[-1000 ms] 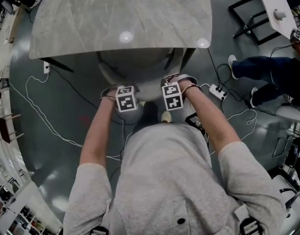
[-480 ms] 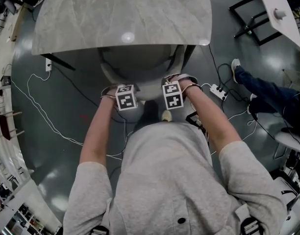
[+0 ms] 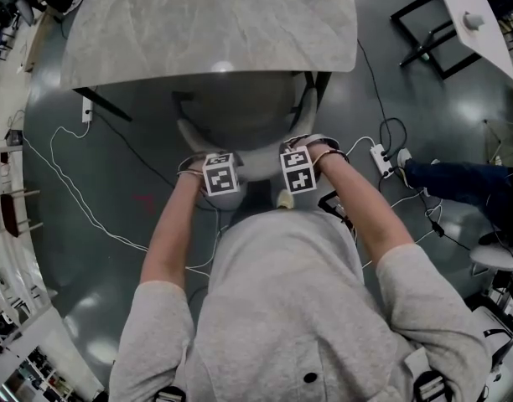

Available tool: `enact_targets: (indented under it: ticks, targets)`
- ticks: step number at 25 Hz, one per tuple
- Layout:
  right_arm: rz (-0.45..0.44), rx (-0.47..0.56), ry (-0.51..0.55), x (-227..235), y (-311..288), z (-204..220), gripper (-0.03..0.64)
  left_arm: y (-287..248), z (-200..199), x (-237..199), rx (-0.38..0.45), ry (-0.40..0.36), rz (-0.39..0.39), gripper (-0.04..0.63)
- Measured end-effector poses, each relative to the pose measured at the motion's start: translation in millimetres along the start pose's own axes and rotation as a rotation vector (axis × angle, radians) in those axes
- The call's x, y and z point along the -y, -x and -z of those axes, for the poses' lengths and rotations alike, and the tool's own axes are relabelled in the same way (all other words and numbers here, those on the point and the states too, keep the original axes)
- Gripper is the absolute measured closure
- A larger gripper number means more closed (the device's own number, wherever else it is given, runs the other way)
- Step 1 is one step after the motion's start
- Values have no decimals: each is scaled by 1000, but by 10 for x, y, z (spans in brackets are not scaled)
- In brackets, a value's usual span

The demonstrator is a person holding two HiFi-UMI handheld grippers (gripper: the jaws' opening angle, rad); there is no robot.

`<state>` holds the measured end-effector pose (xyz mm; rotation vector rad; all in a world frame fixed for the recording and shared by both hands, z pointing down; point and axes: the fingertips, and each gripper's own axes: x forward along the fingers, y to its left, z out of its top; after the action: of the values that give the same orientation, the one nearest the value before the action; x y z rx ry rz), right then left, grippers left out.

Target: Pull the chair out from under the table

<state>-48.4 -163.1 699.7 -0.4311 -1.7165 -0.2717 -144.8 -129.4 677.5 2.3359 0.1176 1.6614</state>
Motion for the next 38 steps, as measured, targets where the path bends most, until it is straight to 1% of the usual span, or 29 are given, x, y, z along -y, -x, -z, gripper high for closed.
enact_targets:
  ticks: [16,38]
  targets:
    - [-16,-6,36,-803,-79,-81,518,-279,-104,789,-1,37,-4,439]
    - [-21,-8,86,-1528,-71,-114,518,-493,-276,1513,3,92,-32,439]
